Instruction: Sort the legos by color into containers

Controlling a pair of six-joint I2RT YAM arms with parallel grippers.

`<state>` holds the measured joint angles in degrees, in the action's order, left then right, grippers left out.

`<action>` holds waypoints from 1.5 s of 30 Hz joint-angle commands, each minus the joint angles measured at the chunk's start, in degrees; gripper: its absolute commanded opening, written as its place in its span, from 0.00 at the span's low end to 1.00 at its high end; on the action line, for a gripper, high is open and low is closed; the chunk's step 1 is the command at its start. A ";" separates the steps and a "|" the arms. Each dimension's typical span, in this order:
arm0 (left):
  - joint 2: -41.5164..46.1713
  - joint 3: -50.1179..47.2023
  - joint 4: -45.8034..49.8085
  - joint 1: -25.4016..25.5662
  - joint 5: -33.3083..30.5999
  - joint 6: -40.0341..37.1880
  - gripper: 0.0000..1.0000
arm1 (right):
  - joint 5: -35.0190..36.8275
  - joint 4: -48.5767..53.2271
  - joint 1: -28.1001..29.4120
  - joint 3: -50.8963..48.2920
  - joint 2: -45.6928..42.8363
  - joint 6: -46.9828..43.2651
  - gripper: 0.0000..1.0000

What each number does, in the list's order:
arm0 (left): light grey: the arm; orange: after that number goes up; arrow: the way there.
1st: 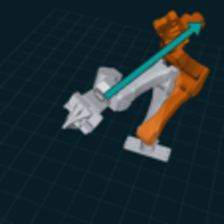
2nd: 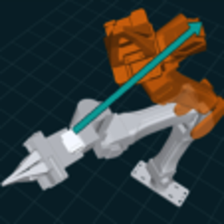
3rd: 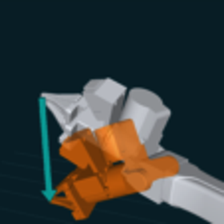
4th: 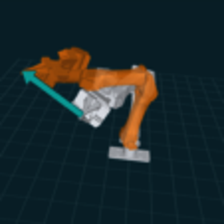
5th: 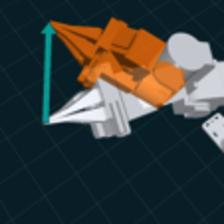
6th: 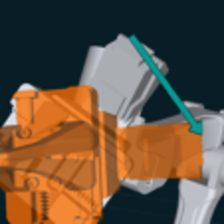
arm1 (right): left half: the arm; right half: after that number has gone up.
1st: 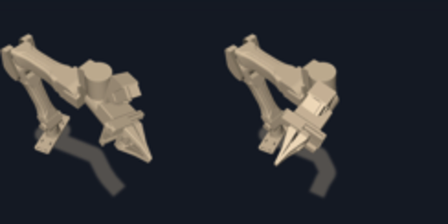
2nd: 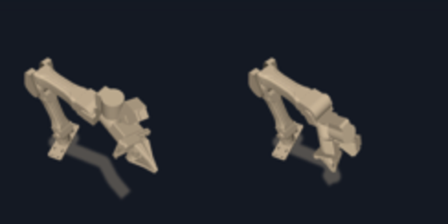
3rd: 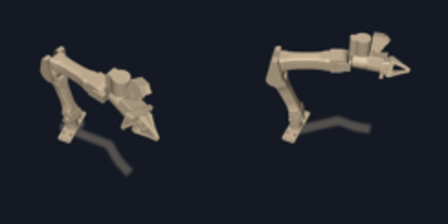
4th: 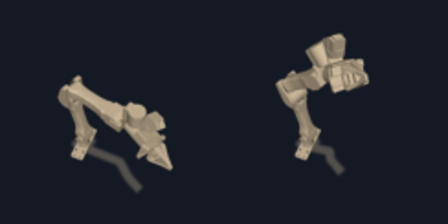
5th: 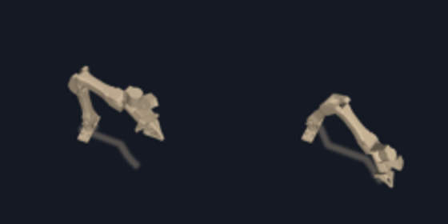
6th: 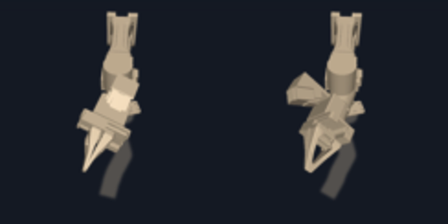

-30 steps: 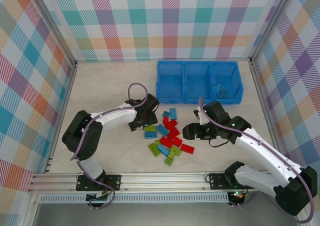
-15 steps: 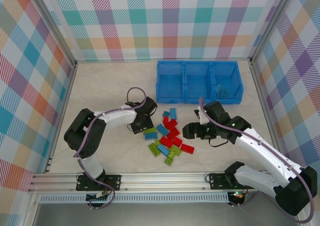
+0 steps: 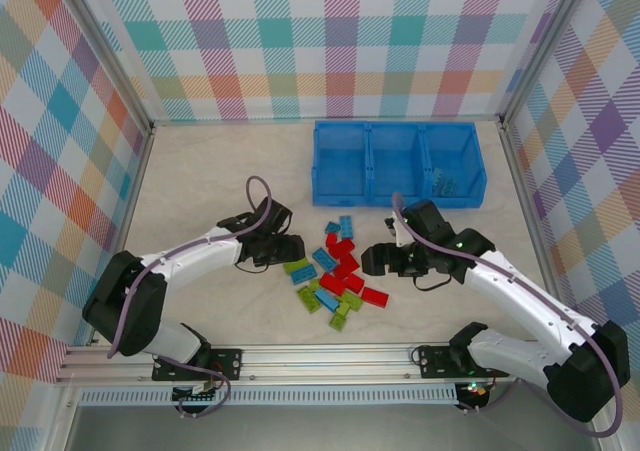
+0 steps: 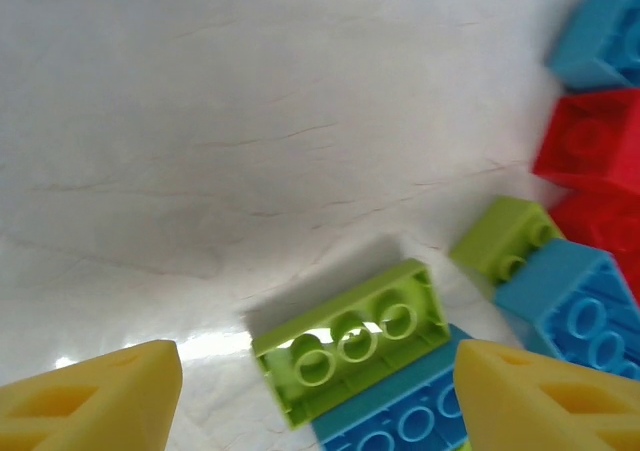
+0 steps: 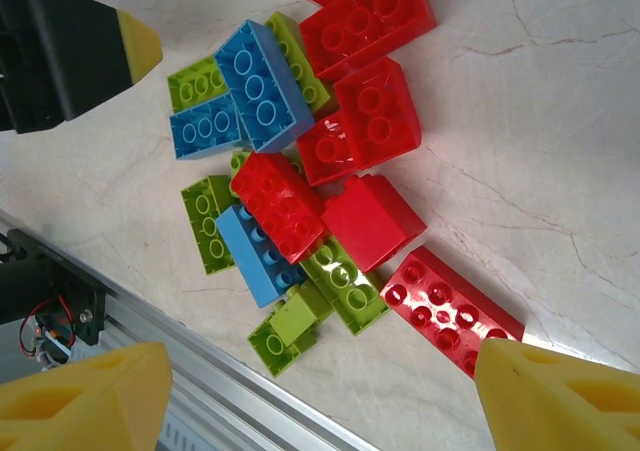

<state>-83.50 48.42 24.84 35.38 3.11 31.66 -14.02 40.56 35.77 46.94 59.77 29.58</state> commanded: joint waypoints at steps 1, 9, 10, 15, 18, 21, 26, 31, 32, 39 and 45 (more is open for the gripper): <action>-1.14 1.29 -0.47 0.40 2.75 -7.35 0.73 | -0.74 -1.18 0.62 2.13 0.67 0.37 0.81; -8.26 2.12 0.78 0.40 1.80 -6.88 0.58 | 0.22 -0.17 0.97 1.42 -1.26 1.35 0.82; -8.72 2.32 1.63 0.44 -0.39 -5.86 0.54 | 0.30 -0.04 0.97 1.40 -1.52 1.49 0.83; -9.00 2.50 5.24 0.40 -10.10 -0.61 0.40 | 0.44 -0.04 1.06 1.21 -2.02 1.88 0.84; -7.89 1.94 7.79 0.23 -16.30 3.80 0.36 | 0.31 -0.29 1.10 1.23 -1.51 1.95 0.85; -6.41 0.69 9.34 -0.37 -19.79 7.94 0.35 | 0.22 -0.56 1.30 1.51 -0.89 1.82 0.85; -2.50 -2.13 4.76 -0.78 -11.96 9.66 0.37 | 0.32 -0.73 1.33 1.75 -0.27 1.40 0.86; 5.16 -3.35 -0.41 -0.66 -6.98 7.54 0.75 | 0.27 -0.96 1.47 1.65 0.16 1.48 0.87; 6.20 -3.10 0.02 -0.66 -7.62 6.70 0.78 | 0.26 -1.00 1.50 1.62 0.10 1.53 0.87; 5.92 -2.60 0.48 0.22 -5.88 -13.42 0.74 | -0.03 -2.22 1.58 1.62 0.58 1.62 0.88; -1.10 1.16 4.72 0.08 -11.01 -17.93 0.75 | 0.01 -0.52 1.93 3.60 1.32 1.05 0.89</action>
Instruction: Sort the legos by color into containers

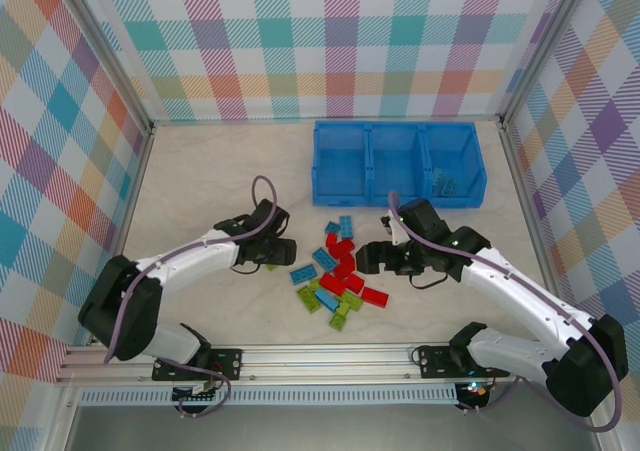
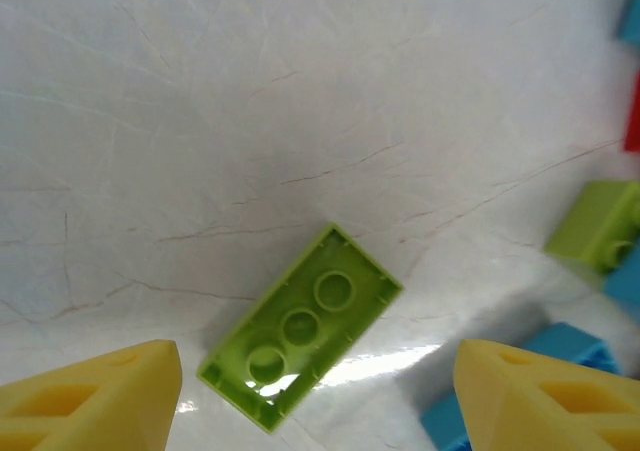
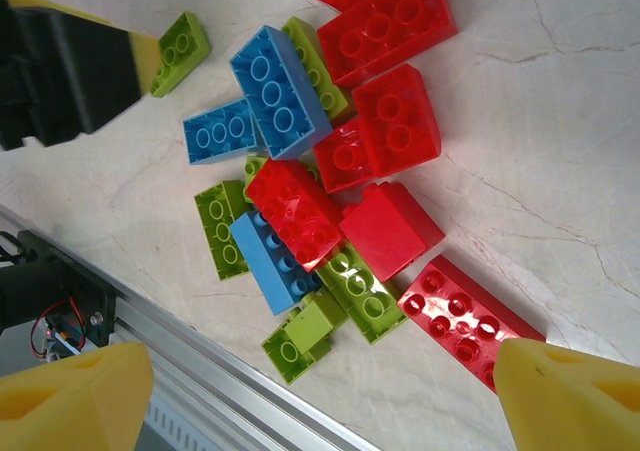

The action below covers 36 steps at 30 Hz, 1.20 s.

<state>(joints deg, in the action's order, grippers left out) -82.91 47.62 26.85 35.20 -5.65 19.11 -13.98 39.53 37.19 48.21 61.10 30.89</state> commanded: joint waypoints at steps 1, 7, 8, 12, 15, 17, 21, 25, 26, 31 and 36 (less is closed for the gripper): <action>-2.87 2.63 3.02 0.01 -1.05 -5.84 0.76 | 0.12 0.96 0.63 2.57 -0.02 -0.40 0.89; -9.99 6.19 4.56 -0.21 2.42 -7.20 0.74 | 0.27 1.77 0.77 2.51 -0.63 -0.14 0.90; -10.88 6.58 4.86 -0.22 1.73 -6.80 0.71 | 0.27 1.99 0.78 2.58 -0.72 -0.16 0.90; -13.45 7.44 6.24 -0.40 -0.21 -5.11 0.54 | 0.18 3.10 1.17 2.84 -0.50 -0.13 0.90; -14.25 7.16 6.11 -0.48 -0.95 -3.91 0.46 | 0.31 3.32 1.60 3.30 -0.06 -0.16 0.91; -14.22 6.96 6.01 -0.48 -1.25 -2.94 0.42 | 0.53 2.83 1.90 3.44 0.16 -0.13 0.91; -10.58 7.17 4.14 -0.57 1.81 -1.63 0.31 | 0.83 2.18 2.17 3.90 0.61 -0.12 0.91; -2.88 11.32 1.04 0.04 7.82 0.24 0.27 | 2.25 1.77 2.42 4.14 -0.55 0.27 0.91; -1.99 13.52 0.60 1.10 8.25 0.30 0.28 | 2.75 1.25 2.42 3.97 -1.23 0.46 0.92; -9.56 30.59 2.32 6.72 3.20 -2.07 0.31 | 5.70 -1.32 2.39 2.55 -4.68 1.51 0.92; -25.30 46.28 -3.52 5.47 -3.67 -6.00 0.28 | 8.00 -0.88 2.45 2.16 -6.68 3.13 0.92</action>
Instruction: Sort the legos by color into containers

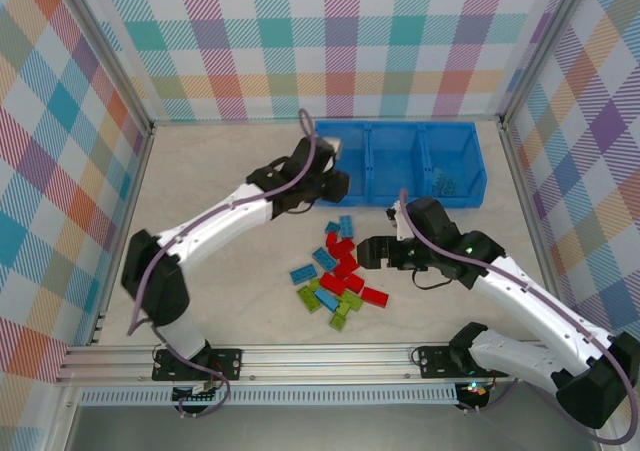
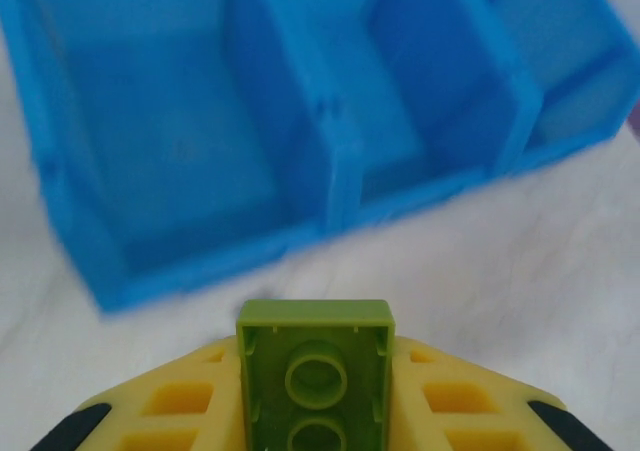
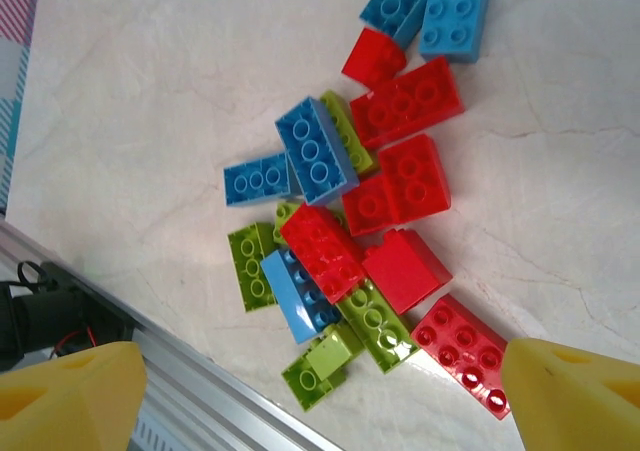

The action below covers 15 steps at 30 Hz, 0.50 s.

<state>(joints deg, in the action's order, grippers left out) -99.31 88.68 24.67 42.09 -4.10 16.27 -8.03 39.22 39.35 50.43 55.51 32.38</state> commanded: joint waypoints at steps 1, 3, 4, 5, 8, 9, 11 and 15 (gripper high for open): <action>-12.81 9.77 -0.25 -2.17 -5.65 -3.55 0.28 | 2.00 -0.12 0.30 -0.03 -1.56 1.87 0.92; -18.63 17.61 2.15 -3.21 -5.91 -4.19 0.28 | 1.97 0.36 0.36 0.08 -2.51 2.03 0.92; -20.96 20.99 2.76 -3.40 -6.72 -4.64 0.29 | 2.12 0.86 0.34 0.22 -2.97 2.07 0.92; -23.07 23.70 2.93 -3.70 -7.59 -4.76 0.30 | 2.38 1.32 0.35 0.27 -3.38 2.11 0.92; -29.35 32.42 6.92 -5.37 -5.71 -2.82 0.36 | 2.68 1.73 0.37 0.26 -4.12 2.70 0.92; -30.81 34.88 8.76 -5.88 -5.00 -2.05 0.41 | 2.67 1.67 0.37 0.22 -4.21 2.90 0.92; -31.54 36.93 10.12 -6.23 -3.80 -1.16 0.54 | 2.95 1.77 0.37 0.31 -4.38 3.10 0.92; -25.02 30.90 6.47 -6.14 -0.04 -0.39 0.63 | 5.07 1.91 0.35 0.61 -3.88 2.90 0.92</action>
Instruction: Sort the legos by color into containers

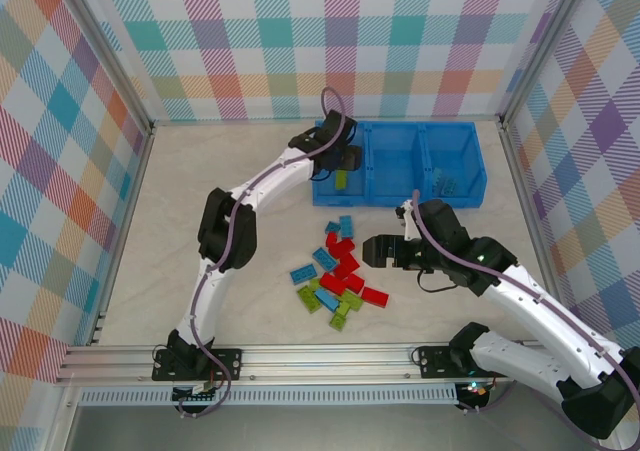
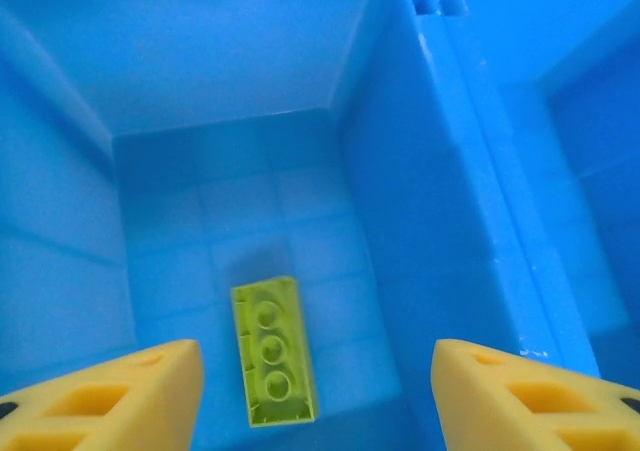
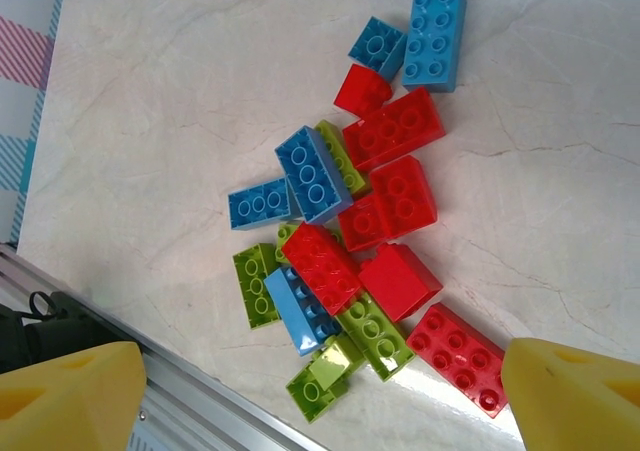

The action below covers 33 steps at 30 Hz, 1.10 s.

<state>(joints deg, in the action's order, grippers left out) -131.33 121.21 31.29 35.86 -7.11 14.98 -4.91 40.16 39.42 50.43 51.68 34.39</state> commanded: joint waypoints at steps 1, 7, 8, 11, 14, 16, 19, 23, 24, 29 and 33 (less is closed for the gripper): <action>9.82 -4.32 -1.53 0.18 4.00 1.08 0.63 | 2.59 0.97 0.31 0.85 0.40 0.76 0.92; 35.36 -28.72 -10.09 2.63 7.97 0.92 0.63 | 4.31 0.39 0.57 2.04 6.50 -0.27 0.92; 40.83 -33.54 -10.98 3.56 7.91 -0.04 0.63 | 4.70 0.07 0.74 2.17 7.87 -0.44 0.91; 55.26 -44.33 -10.02 6.57 5.16 -5.60 0.63 | 4.88 -1.49 1.81 2.98 12.39 -1.07 0.90; 66.76 -49.75 -3.82 8.23 3.90 -12.40 0.64 | 5.31 -2.78 3.67 4.76 18.20 -3.25 0.86; 72.97 -51.65 1.51 8.52 4.20 -16.51 0.66 | 5.54 -3.24 4.16 5.61 22.30 -4.94 0.82; 80.41 -53.96 8.71 8.52 6.55 -23.25 0.72 | 7.73 -3.23 4.23 6.26 28.05 -6.07 0.76; 86.51 -59.75 12.81 8.46 12.30 -32.68 0.76 | 6.96 -7.37 4.19 5.84 34.18 -7.28 0.69; 87.20 -61.15 12.39 8.49 13.57 -33.71 0.76 | 6.65 -8.48 4.12 5.82 35.39 -7.61 0.67; 87.79 -67.81 6.78 8.54 20.69 -36.29 0.81 | 6.80 -9.92 4.20 9.02 42.53 -9.83 0.47; 86.00 -68.81 7.46 8.51 21.02 -38.26 0.85 | 7.52 -10.95 4.17 9.29 46.04 -9.32 0.42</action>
<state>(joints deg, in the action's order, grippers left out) -45.41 52.84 39.38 44.34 10.76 -19.81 1.98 30.68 43.48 58.57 96.29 26.04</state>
